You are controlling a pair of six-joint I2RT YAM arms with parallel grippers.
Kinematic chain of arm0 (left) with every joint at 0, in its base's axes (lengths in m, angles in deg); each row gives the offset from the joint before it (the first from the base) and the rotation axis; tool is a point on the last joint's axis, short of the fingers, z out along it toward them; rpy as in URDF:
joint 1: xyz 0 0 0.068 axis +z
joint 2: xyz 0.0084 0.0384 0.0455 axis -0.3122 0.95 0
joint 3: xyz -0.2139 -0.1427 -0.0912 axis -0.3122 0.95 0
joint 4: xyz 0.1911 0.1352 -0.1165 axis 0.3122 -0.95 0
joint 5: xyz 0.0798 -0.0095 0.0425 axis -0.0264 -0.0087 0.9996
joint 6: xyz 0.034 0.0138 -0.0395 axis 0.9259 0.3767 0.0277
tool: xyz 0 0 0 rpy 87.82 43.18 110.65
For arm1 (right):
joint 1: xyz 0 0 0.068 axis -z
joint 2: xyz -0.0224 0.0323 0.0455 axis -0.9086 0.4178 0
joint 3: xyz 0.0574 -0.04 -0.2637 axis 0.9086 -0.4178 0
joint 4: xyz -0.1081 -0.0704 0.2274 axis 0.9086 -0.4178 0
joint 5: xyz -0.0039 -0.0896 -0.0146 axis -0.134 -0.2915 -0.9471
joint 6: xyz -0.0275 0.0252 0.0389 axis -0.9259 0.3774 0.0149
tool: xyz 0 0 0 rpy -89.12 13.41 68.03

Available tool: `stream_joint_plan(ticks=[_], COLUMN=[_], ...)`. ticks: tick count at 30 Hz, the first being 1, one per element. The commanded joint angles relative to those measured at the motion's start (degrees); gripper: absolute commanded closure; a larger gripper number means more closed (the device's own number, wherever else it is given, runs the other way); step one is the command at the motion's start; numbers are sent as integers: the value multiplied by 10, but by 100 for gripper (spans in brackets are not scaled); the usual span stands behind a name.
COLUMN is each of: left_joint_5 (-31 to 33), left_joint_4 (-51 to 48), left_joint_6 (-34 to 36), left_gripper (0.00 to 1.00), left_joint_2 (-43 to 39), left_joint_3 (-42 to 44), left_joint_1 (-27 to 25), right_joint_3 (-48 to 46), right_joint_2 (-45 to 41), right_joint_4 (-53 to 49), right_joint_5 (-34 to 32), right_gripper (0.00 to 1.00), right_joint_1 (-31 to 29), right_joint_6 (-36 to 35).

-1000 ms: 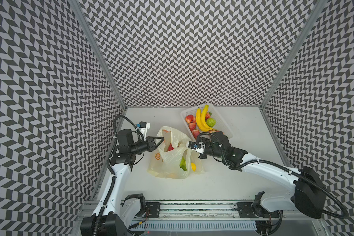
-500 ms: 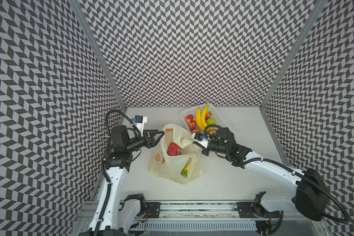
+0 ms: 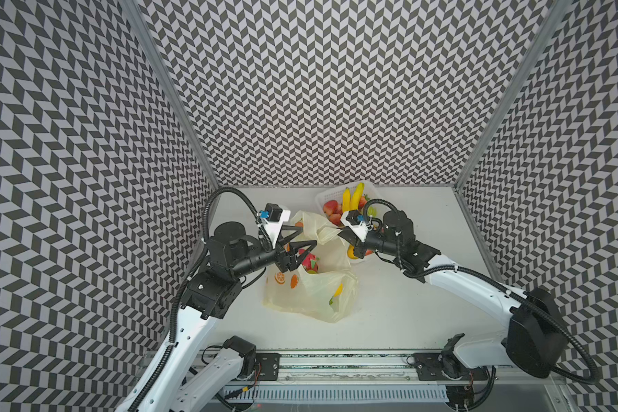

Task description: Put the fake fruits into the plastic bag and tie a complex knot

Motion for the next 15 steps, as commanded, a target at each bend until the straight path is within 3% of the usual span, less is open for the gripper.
stream_joint_plan(ticks=[1,10,15], left_joint_5=[143,474,587], left_joint_4=[-49,-133,-203], left_joint_6=[5,-42,-54], left_gripper=[31,29,28], left_joint_2=[0,81,151], left_joint_3=[-8,-44,-86], left_joint_1=[-86,-388,-460], right_joint_3=[7,11,10], right_joint_2=[6,20,19], right_joint_4=[46,40,39], right_joint_5=[6,2,7], right_gripper=[100,100,100], right_joint_1=[8,20,21], right_joint_6=[23,36,37])
